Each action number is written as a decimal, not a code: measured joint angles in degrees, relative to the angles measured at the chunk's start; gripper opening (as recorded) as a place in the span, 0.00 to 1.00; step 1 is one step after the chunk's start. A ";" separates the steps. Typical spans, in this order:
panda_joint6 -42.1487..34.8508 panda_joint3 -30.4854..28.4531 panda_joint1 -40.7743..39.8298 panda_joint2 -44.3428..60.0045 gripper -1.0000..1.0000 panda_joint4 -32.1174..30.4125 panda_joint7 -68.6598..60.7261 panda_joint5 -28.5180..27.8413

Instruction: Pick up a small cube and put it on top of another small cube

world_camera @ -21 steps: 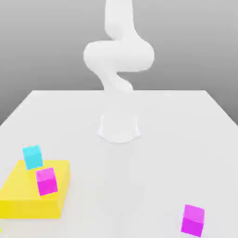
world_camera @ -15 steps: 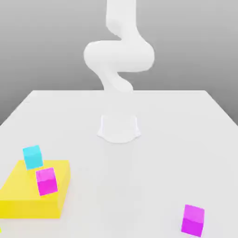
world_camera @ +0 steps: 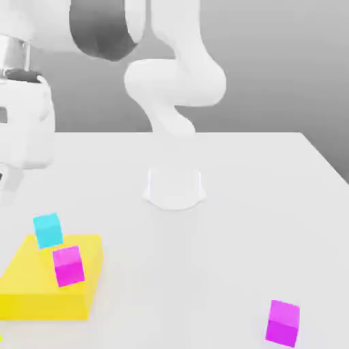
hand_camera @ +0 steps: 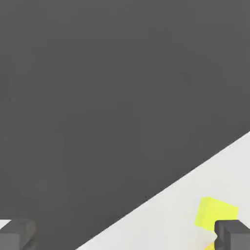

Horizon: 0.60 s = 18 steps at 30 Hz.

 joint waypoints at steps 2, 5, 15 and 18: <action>0.93 -0.52 -1.12 4.19 0.50 0.58 0.13 1.28; 2.30 -1.21 -3.09 10.50 0.50 1.47 0.04 3.62; 10.77 0.39 -9.85 30.85 0.00 5.16 -1.88 10.81; 10.78 0.40 -9.86 30.85 0.00 5.16 -1.90 10.83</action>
